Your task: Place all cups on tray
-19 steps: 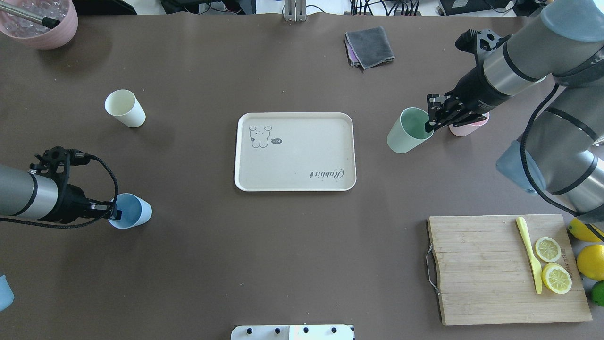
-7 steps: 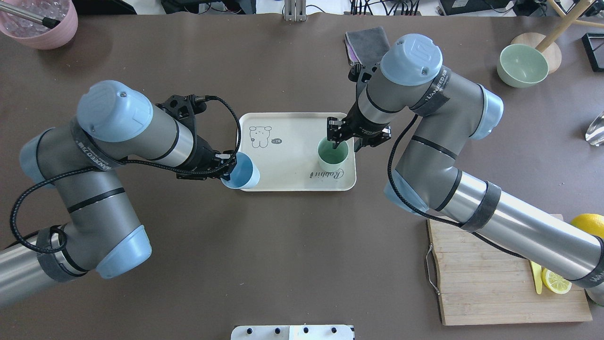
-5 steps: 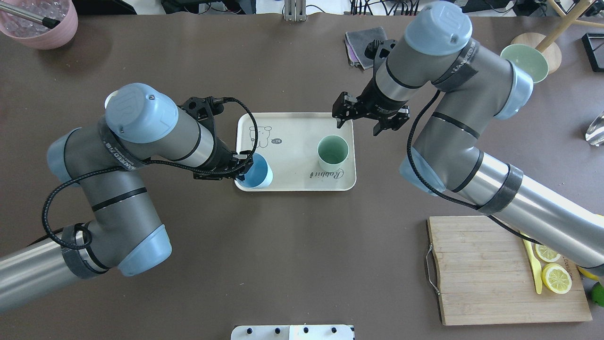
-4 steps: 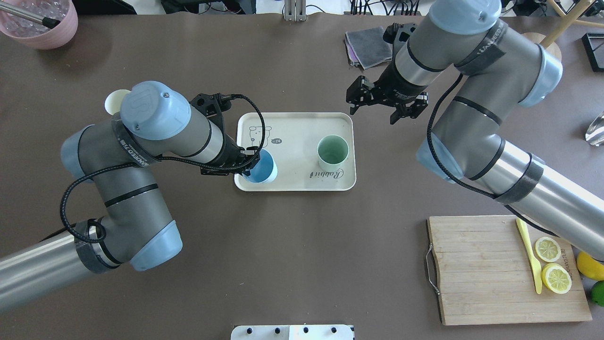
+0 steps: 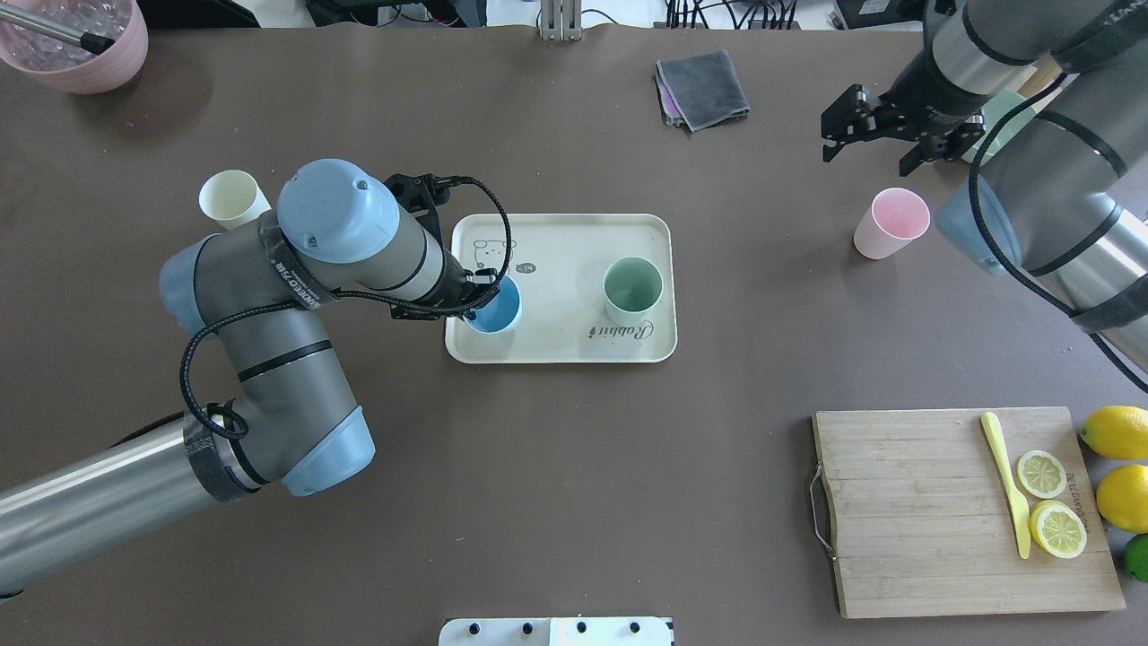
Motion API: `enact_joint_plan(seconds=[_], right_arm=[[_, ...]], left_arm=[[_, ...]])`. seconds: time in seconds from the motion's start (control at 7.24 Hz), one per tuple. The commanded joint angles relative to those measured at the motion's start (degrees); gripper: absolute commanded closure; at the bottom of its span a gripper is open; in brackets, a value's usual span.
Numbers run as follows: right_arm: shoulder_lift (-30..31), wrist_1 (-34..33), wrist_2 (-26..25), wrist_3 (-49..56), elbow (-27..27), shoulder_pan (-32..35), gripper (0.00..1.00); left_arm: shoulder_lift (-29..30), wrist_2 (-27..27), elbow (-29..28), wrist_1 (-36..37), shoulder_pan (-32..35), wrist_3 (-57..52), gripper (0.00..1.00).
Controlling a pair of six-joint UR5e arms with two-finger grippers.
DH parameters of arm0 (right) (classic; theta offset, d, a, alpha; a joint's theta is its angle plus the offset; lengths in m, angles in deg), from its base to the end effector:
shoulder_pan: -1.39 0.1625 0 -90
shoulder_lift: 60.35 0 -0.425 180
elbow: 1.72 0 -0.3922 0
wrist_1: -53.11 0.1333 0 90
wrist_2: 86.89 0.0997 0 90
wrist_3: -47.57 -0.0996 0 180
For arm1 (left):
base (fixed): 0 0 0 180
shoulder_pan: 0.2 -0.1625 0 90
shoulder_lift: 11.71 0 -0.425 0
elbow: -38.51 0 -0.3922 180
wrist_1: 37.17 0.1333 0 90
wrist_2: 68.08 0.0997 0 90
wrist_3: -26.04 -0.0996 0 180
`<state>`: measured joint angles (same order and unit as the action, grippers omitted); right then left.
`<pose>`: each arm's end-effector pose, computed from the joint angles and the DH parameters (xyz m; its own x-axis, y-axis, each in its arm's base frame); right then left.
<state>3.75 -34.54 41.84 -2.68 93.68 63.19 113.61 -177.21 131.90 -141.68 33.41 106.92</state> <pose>-0.2431 -0.6036 0.3505 0.6373 0.1330 0.7591 -0.1511 0.9874 -0.0461 0.5163 -0.4640 0.2405 0.5406 -0.1795 -0.8219 0.2215 0.9729 -0.0668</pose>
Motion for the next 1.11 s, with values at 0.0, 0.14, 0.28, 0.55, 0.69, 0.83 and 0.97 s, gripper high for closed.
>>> enact_joint_plan(seconds=[0.0, 0.14, 0.28, 0.55, 0.69, 0.83, 0.97], right_arm=[[0.9, 0.4, 0.5, 7.5, -6.4, 4.6, 0.0], [1.0, 0.5, 0.5, 7.9, -7.4, 4.6, 0.0], [1.5, 0.6, 0.5, 8.1, -7.9, 4.6, 0.0], [3.8, 1.7, 0.2, 8.1, -8.5, 2.6, 0.0], [6.5, 5.8, -0.1, 7.6, -8.8, 1.3, 0.0], [8.6, 9.7, -0.2, 7.3, -8.9, 0.5, 0.0], [8.5, 9.9, -0.6, 6.4, -9.4, -0.2, 0.0]], left_arm=[[0.1, 0.5, -1.0, 0.0, -0.1, 0.0, 1.0], [0.1, 0.6, -1.0, 0.0, -0.2, 0.0, 1.0], [0.1, 0.6, -0.7, 0.0, -0.3, 0.0, 0.74], [0.0, 0.5, 1.8, 1.1, -0.4, -0.5, 0.02], [0.2, 0.4, 4.6, 5.7, -0.3, -3.2, 0.02], [0.1, 0.3, 7.6, 9.3, 0.1, -5.2, 0.02], [-0.1, 0.2, 8.9, 10.7, 1.1, -6.7, 0.02]])
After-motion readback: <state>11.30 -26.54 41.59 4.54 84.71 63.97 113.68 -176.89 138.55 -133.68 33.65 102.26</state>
